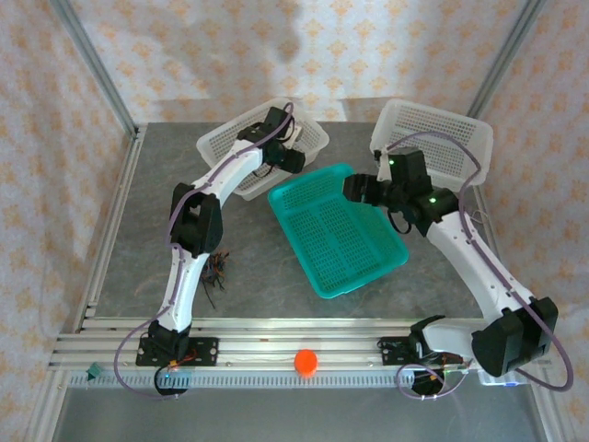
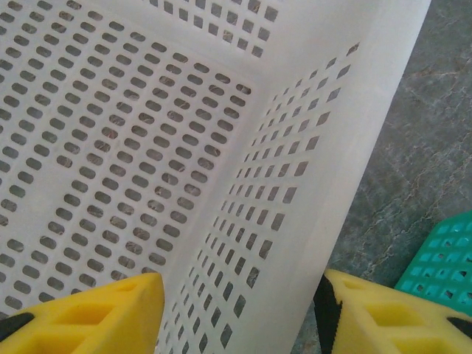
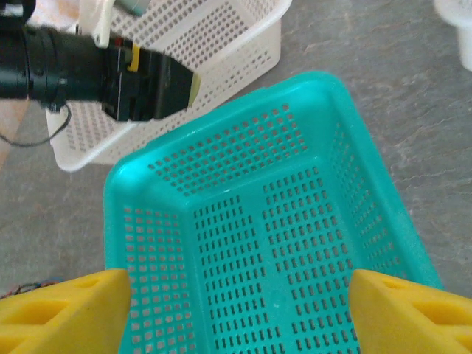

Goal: Untangle the cables

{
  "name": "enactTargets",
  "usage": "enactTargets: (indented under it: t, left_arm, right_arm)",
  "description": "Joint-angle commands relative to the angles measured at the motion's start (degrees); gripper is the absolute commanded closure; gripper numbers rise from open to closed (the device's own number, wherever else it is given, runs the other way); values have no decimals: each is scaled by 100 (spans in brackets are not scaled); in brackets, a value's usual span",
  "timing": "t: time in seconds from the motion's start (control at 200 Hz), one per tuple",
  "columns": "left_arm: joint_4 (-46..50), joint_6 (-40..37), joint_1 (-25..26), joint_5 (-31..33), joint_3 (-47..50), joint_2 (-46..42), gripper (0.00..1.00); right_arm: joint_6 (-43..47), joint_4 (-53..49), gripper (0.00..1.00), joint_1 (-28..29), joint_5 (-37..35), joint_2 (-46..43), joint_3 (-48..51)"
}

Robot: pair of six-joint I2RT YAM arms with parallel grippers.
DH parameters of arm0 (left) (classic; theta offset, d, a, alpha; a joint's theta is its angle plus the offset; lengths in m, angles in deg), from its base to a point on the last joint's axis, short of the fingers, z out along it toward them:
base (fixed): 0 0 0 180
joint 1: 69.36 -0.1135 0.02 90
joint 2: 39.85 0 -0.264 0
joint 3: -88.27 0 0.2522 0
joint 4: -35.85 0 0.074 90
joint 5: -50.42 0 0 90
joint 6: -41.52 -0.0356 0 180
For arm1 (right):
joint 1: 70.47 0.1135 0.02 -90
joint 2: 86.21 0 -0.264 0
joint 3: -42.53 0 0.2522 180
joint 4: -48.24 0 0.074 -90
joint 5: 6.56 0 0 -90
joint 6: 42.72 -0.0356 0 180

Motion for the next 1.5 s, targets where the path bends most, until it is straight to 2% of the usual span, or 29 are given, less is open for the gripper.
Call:
enactTargets:
  t: [0.0, 0.26, 0.491, 0.606, 0.731, 0.811, 1.076, 1.267, 1.377, 1.432, 1.497]
  left_arm:
    - [284, 159, -141, 304, -140, 190, 43]
    - [337, 395, -293, 476, -140, 164, 49]
    - [330, 616, -408, 681, -131, 147, 56]
    - [337, 796, -492, 768, -131, 125, 61]
    - [364, 962, -554, 887, -122, 94, 64]
    - [390, 1036, -584, 965, -109, 69, 64]
    - [363, 1425, -858, 1183, 143, -44, 67]
    - [312, 1819, -1138, 1422, 446, -156, 68]
    - [277, 2029, -1326, 1420, 509, -161, 72]
    - [222, 2036, -1398, 1255, 509, -175, 70]
    - [119, 1982, -1442, 1011, 537, -246, 62]
  right_arm:
    - [102, -271, 23, 245, -266, -80, -72]
    - [-37, -251, 25, 728, -445, 16, 109]
    - [-246, -201, 29, 888, -717, 73, 214]
    - [-497, -413, 33, 921, -1209, 164, 224]
    - [-887, -718, 35, 922, -2316, 207, 244]
    - [-1001, -924, 35, 897, -2748, 341, 172]
    - [-781, -984, 26, 417, -2395, 882, 106]
    - [-607, -903, 26, 67, -2190, 1245, 73]
    - [-564, -906, 26, -49, -2233, 1518, 15]
    - [-564, -847, 26, -77, -2275, 1601, -28]
    - [-617, -778, 26, -119, -2297, 1657, -150]
